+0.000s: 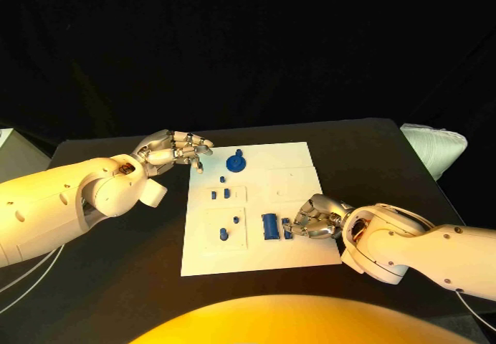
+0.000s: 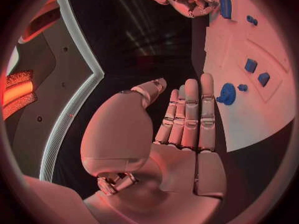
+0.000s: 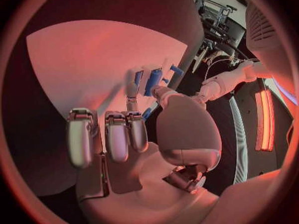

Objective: Assemble the parts on the task board

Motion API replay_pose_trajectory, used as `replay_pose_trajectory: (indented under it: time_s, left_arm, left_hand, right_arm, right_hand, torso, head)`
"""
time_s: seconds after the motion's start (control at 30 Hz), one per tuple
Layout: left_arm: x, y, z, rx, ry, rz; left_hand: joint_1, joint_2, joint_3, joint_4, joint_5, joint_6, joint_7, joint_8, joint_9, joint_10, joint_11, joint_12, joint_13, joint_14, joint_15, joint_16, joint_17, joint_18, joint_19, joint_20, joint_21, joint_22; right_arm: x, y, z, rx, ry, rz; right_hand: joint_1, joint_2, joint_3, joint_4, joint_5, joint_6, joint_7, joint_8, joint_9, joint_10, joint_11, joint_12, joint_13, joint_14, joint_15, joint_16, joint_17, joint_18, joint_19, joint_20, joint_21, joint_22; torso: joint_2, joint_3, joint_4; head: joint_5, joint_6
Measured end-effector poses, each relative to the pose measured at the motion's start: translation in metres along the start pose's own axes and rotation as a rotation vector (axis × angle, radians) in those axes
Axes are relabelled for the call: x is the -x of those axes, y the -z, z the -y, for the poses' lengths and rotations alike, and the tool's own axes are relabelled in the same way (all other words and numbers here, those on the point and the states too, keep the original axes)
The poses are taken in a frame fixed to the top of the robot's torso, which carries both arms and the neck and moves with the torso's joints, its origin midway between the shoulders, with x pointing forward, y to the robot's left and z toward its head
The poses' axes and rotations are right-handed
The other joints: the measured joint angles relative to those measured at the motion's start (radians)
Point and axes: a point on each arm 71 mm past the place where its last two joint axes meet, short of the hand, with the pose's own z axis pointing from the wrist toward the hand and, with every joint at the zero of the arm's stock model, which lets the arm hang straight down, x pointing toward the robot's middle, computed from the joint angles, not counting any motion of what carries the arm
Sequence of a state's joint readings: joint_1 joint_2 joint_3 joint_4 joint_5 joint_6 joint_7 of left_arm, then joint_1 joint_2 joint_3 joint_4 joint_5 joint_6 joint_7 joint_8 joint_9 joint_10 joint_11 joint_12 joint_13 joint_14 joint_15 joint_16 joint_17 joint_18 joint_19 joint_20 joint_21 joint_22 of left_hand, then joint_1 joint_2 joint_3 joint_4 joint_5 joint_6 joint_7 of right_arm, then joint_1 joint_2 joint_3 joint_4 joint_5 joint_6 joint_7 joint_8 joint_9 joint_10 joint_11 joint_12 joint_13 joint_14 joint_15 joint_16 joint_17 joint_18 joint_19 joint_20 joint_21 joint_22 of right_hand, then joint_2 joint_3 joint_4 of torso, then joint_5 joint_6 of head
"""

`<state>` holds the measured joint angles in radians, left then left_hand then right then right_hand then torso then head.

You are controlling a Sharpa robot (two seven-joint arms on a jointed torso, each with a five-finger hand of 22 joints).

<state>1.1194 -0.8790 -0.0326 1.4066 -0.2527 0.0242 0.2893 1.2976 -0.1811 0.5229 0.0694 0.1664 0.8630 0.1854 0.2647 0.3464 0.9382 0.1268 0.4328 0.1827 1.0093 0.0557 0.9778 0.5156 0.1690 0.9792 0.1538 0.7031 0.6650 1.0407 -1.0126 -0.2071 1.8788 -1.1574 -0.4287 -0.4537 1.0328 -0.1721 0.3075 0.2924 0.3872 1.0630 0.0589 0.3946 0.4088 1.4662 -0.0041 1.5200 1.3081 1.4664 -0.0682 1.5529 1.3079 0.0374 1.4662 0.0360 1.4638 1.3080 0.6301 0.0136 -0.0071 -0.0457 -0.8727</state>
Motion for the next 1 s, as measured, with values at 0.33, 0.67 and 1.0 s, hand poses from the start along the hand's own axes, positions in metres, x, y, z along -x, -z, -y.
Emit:
replay_pose_trajectory:
  time_s: [0.33,0.67,1.0]
  left_arm:
    - [0.0,0.0,0.0,0.002,0.0,0.0]
    - [0.0,0.0,-0.001,0.003,0.0,0.0]
    - [0.001,-0.001,-0.001,-0.004,0.0,0.008]
  left_hand:
    - [0.0,0.0,0.0,0.0,0.0,0.0,0.0,0.0,0.0,0.0,0.0,0.0,0.0,0.0,0.0,0.0,0.0,0.0,0.0,0.0,0.0,0.0]
    - [0.0,0.0,0.0,0.0,0.0,0.0,0.0,0.0,0.0,0.0,0.0,0.0,0.0,0.0,0.0,0.0,0.0,0.0,0.0,0.0,0.0,0.0]
    - [0.0,0.0,0.0,0.0,0.0,0.0,0.0,0.0,0.0,0.0,0.0,0.0,-0.001,0.0,0.0,0.0,0.0,0.0,0.0,0.0,-0.004,-0.001]
  right_arm:
    - [0.002,0.0,0.004,0.0,0.007,0.002]
    - [0.006,-0.002,0.009,0.001,0.038,0.012]
    - [0.035,-0.013,0.014,0.078,-0.027,0.115]
  right_hand:
    - [0.015,0.006,-0.001,-0.01,-0.003,0.0,0.0,0.0,0.001,0.0,0.0,0.0,0.0,0.0,0.0,0.0,0.0,0.0,0.0,0.0,0.0,0.0]
    - [0.134,-0.03,0.009,-0.05,-0.2,0.0,0.0,0.0,0.002,0.0,-0.007,0.0,0.0,0.0,0.0,0.0,0.0,0.0,0.0,0.0,0.0,0.0]
    - [0.199,-0.018,0.026,-0.067,-0.172,-0.07,0.034,-0.036,-0.013,0.0,0.012,-0.074,0.0,0.0,0.008,-0.031,0.0,0.0,0.0,0.001,-0.14,0.0]
  torso:
    - [0.0,-0.0013,0.0]
    - [0.0,-0.0013,-0.0002]
    - [-0.003,-0.0018,-0.0012]
  head:
    - [0.0,0.0]
    - [0.0,0.0]
    - [0.003,0.0]
